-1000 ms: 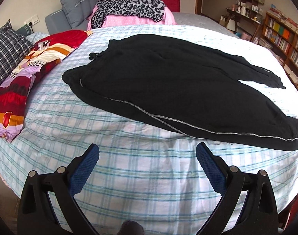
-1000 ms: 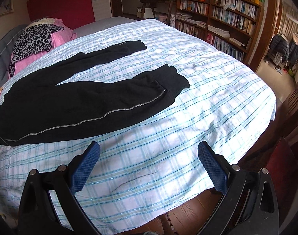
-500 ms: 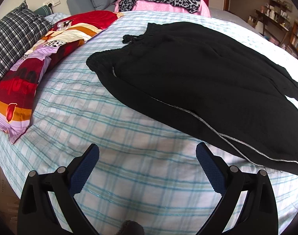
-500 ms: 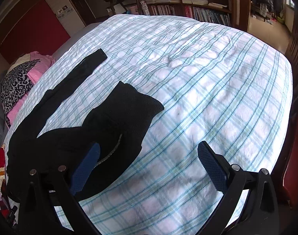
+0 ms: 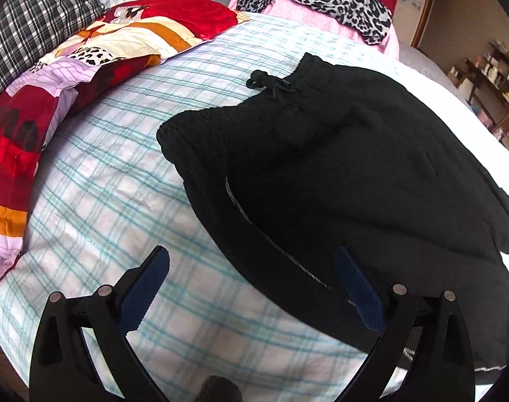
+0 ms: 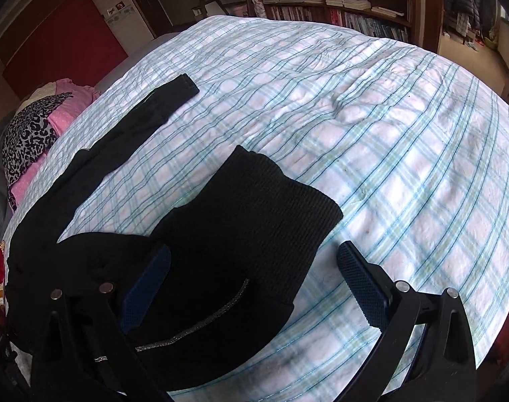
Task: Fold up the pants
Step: 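Grasp the waistband with the left tool while the right tool grasps a leg cuff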
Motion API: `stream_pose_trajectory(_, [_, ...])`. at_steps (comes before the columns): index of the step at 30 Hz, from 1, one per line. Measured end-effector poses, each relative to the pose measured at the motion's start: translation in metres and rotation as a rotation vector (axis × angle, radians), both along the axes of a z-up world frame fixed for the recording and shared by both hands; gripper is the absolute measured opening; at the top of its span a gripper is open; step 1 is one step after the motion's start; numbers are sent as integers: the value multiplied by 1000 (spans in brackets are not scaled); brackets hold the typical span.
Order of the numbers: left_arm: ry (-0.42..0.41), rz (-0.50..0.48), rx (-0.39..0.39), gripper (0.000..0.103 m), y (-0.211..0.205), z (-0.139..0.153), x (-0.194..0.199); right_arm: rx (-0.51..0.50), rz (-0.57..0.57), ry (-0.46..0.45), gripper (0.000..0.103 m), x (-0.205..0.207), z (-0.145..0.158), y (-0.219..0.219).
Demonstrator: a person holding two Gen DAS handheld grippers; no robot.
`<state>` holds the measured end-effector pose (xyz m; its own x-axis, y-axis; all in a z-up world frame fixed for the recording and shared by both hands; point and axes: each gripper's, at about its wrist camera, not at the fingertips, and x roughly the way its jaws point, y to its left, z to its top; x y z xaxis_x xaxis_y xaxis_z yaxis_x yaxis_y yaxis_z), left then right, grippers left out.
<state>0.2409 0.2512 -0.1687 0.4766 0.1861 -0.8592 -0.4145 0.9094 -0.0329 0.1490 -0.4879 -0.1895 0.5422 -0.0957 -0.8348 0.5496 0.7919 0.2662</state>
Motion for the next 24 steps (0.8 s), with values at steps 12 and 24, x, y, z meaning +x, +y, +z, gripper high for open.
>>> stream_pose_trajectory(12, [-39,131,-97,98,53,-12,26,50,-34,8,101,-4,-7,-3])
stream_pose_trajectory(24, [-18,75,-186,55,56,-9,31,48,-1,-18,46,-7,6,0])
